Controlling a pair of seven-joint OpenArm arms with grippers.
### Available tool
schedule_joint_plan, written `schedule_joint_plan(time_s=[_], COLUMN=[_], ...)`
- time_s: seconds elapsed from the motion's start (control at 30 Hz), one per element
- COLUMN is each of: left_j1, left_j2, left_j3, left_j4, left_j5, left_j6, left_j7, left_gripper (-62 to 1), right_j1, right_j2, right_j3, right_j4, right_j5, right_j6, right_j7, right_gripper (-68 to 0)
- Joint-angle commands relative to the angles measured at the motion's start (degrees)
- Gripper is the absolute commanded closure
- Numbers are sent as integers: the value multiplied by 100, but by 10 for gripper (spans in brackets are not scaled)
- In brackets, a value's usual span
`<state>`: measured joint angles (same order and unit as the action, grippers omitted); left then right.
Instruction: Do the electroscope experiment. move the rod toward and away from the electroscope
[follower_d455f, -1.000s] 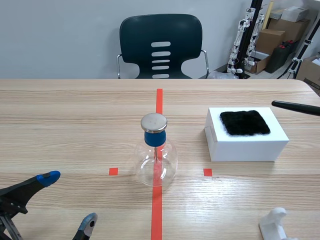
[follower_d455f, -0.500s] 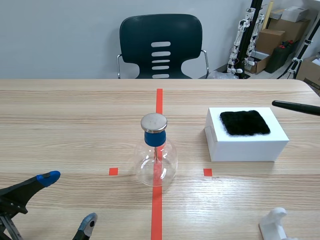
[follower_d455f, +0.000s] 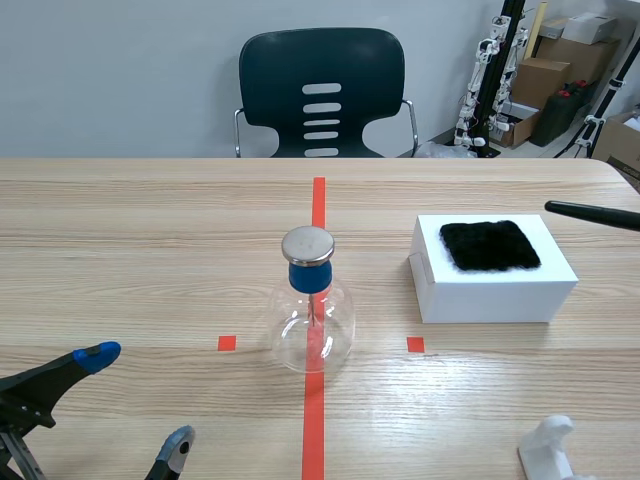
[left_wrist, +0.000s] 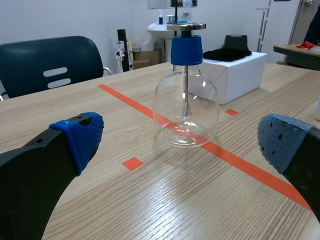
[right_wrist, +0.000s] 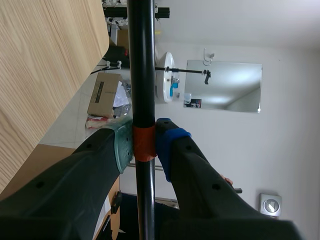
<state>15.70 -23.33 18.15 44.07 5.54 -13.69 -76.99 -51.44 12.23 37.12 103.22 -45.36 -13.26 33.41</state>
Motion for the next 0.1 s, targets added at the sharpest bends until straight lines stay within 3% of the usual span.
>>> schedule_joint_plan(time_s=[0.0,0.07], left_j1=[-2,-2], left_j2=[-4,-4], left_j3=[-7,-7], left_j4=[66,66], left_j5=[-35,-35], left_j6=[-15,-15], left_j7=[-118,-118], left_gripper=[-623,-623], right_j1=[17,17], right_j2=[61,61], right_j3=[85,85], right_j4=[83,83], right_j5=[83,83], right_j6=[-85,-85], right_j7=[-22,-22], right_gripper=[-11,-11])
